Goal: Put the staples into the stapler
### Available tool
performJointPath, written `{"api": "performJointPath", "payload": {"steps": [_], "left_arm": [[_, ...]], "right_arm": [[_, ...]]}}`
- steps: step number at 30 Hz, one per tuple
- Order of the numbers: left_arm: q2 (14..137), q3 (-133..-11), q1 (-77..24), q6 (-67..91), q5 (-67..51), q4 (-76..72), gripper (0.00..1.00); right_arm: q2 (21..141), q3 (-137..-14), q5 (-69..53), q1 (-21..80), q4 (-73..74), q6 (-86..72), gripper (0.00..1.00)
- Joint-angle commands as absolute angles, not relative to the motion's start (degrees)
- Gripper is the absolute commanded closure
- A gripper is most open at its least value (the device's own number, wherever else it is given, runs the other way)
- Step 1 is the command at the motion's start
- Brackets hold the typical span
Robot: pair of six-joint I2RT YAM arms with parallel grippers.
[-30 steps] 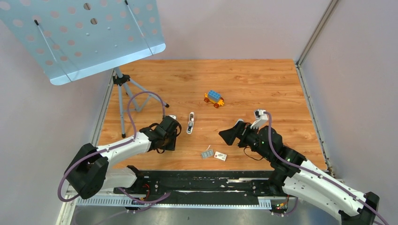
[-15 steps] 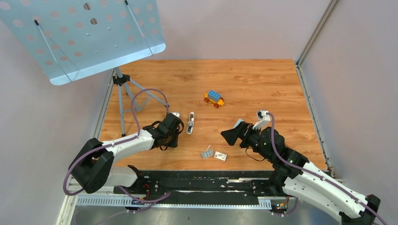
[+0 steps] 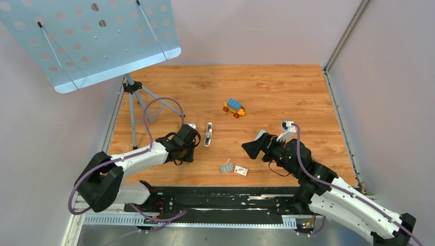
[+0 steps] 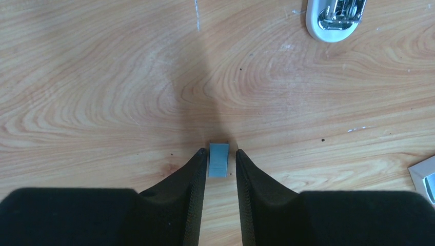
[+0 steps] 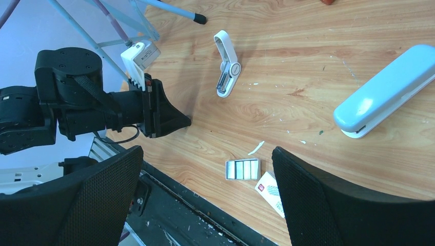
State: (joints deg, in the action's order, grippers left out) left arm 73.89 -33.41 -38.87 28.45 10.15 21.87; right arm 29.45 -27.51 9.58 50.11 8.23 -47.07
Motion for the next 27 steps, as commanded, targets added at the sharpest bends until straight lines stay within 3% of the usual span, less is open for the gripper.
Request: {"api": "performJointPath", "payload": {"steps": [1, 11, 27], "left_arm": [[72.9, -32.7, -39.1, 28.2, 8.8, 24.6, 0.72], [72.6, -34.7, -39.1, 27.3, 9.9, 24.4, 0.81], [76.6, -47.2, -39.1, 23.9, 7.7, 22.4, 0.83]], "right_arm": [[29.3, -28.2, 10.5, 49.5, 9.7, -47.2, 0.00], [29.9, -28.0, 9.9, 49.6, 9.7, -47.2, 0.00], [41.4, -30.0, 9.1, 49.6, 11.2, -44.9, 0.00]]}}
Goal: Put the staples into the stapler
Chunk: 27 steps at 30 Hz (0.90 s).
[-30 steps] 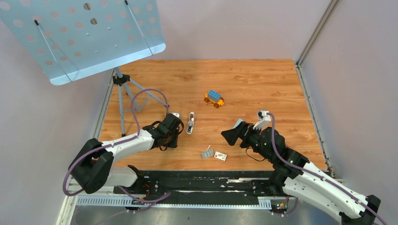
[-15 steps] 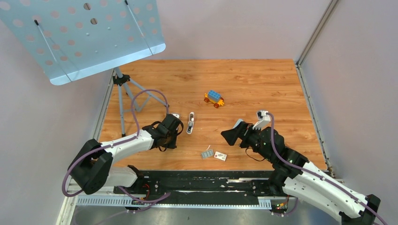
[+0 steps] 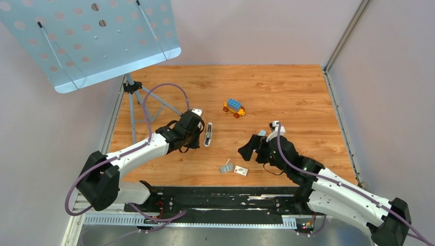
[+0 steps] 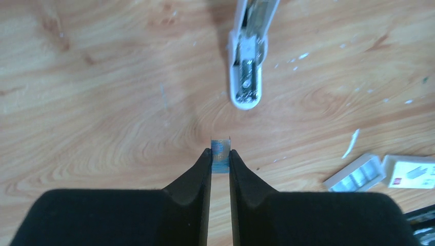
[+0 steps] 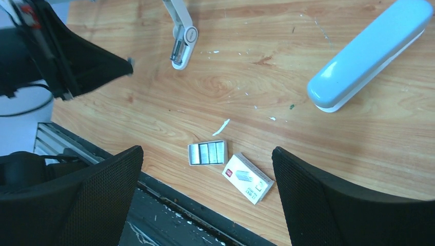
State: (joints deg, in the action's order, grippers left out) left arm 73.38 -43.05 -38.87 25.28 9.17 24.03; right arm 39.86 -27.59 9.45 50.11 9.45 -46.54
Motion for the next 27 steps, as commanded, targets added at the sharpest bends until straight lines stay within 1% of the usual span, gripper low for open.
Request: {"api": "performJointPath", "payload": {"steps": [1, 9, 17, 27], "left_arm": [[77.7, -48.4, -39.1, 23.8, 7.3, 21.7, 0.83], [86.2, -54.9, -39.1, 22.9, 5.4, 19.2, 0.83], [90.0, -55.1, -39.1, 20.5, 5.2, 16.3, 0.84], [91.0, -54.1, -39.1, 19.0, 4.0, 14.0, 0.84]], "right_arm": [[42.0, -30.2, 8.9, 49.6, 11.2, -44.4, 0.00], [42.4, -31.5, 10.7, 49.4, 12.5, -42.1, 0.00], [41.4, -31.7, 12.5, 49.4, 13.0, -40.9, 0.01], [42.5, -32.4, 12.9, 49.2, 13.0, -40.6, 0.01]]}}
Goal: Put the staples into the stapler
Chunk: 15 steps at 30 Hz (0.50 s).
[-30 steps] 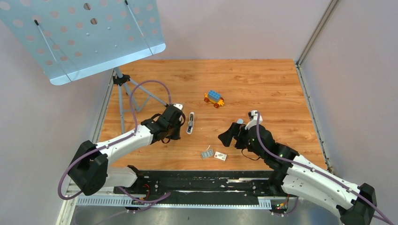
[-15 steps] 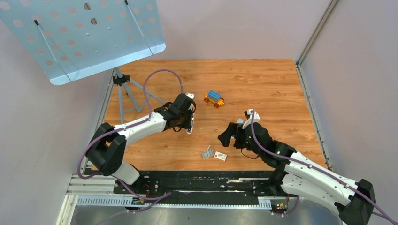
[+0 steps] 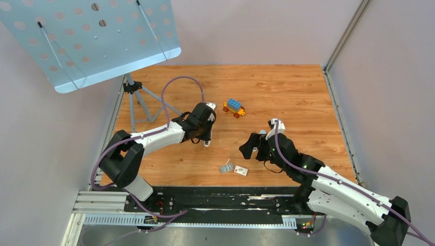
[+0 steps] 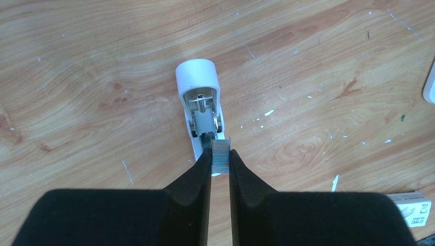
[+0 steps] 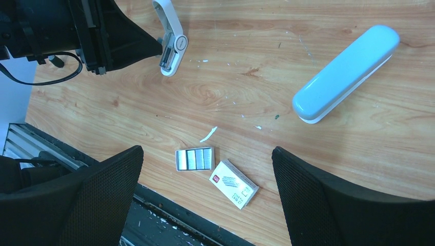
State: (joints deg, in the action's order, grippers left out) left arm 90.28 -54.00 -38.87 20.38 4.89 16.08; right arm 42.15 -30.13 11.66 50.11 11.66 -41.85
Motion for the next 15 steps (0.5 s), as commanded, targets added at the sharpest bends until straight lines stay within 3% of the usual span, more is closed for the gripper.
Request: {"api": "performJointPath", "payload": {"steps": [1, 15], "left_arm": [[91.0, -54.1, -39.1, 19.1, 4.0, 14.0, 0.84], [91.5, -52.8, -39.1, 20.0, 5.5, 14.4, 0.84]], "right_arm": [[42.6, -32.4, 13.0, 49.2, 13.0, -40.6, 0.01], [42.5, -32.1, 12.9, 49.2, 13.0, -40.9, 0.01]]}}
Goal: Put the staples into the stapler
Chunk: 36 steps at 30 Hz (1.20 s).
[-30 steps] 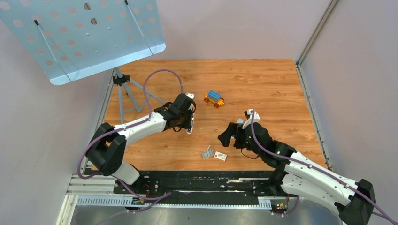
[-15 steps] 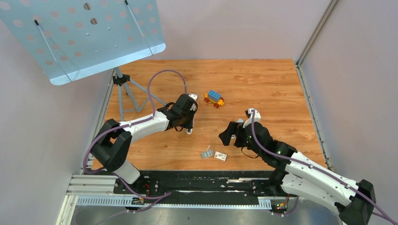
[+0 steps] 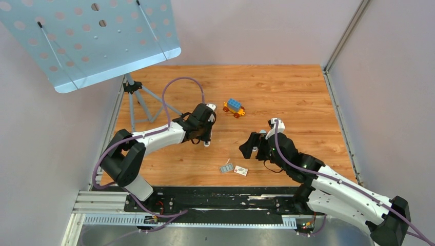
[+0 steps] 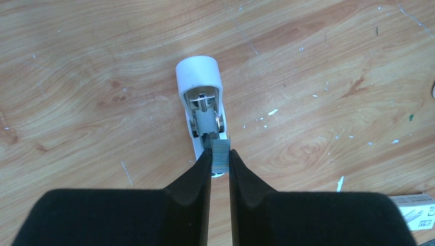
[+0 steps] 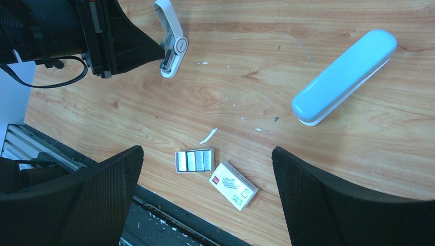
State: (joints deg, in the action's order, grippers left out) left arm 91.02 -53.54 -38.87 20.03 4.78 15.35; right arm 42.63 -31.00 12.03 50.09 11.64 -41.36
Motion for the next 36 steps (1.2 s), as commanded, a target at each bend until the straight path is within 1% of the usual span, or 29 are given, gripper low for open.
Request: {"api": "performJointPath", "payload": {"steps": [1, 36], "left_arm": [[91.7, -52.9, -39.1, 20.1, 5.7, 14.5, 0.84], [93.2, -51.5, -39.1, 21.4, 6.1, 13.2, 0.83]], "right_arm": [[42.6, -32.1, 12.9, 49.2, 12.9, -40.9, 0.01], [42.4, -31.4, 12.9, 49.1, 12.5, -41.2, 0.01]]}}
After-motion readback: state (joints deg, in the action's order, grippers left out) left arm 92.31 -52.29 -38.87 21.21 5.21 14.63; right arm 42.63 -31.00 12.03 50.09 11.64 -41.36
